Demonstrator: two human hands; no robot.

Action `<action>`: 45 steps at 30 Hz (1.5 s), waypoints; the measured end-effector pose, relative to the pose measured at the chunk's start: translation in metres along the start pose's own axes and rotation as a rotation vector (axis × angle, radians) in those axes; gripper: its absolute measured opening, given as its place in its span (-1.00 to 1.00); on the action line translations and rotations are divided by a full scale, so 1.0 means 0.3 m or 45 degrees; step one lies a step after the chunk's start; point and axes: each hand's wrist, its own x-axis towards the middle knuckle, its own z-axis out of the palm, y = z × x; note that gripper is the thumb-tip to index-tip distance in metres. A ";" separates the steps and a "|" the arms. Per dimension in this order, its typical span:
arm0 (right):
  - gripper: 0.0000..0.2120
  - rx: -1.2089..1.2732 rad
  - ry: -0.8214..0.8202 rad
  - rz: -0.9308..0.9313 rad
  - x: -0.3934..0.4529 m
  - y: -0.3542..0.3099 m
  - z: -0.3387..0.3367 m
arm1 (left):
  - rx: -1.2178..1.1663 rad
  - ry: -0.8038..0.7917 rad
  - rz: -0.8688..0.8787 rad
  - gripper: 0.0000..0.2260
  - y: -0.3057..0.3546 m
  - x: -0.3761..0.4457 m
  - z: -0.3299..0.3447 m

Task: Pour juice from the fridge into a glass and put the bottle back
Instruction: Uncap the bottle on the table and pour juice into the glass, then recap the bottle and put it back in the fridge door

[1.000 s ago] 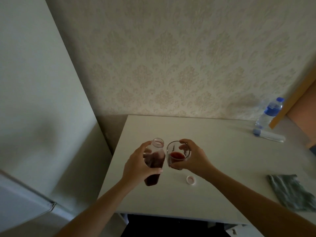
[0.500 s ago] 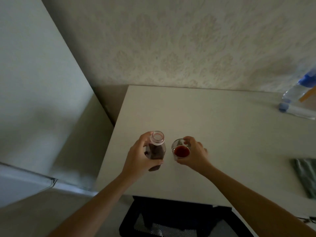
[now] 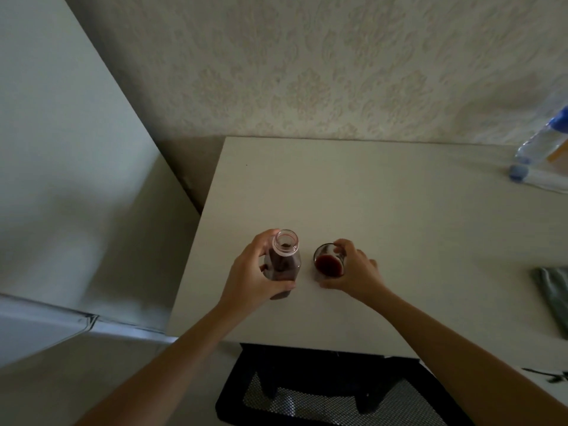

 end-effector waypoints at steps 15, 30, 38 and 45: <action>-0.53 -0.686 -0.134 -0.148 -0.058 0.180 -0.038 | -0.044 0.003 -0.043 -0.23 0.025 -0.069 0.092; -0.74 0.616 0.353 -0.370 -0.286 -0.213 -0.440 | 0.075 0.012 0.132 -0.13 0.296 -0.123 -0.015; -0.84 0.858 0.252 -0.691 -0.462 -0.454 -0.604 | 0.101 0.098 0.307 -0.18 0.463 -0.147 -0.074; -0.74 0.507 0.215 -0.849 -0.499 -0.486 -0.695 | 0.096 0.021 0.387 -0.14 0.549 -0.170 -0.152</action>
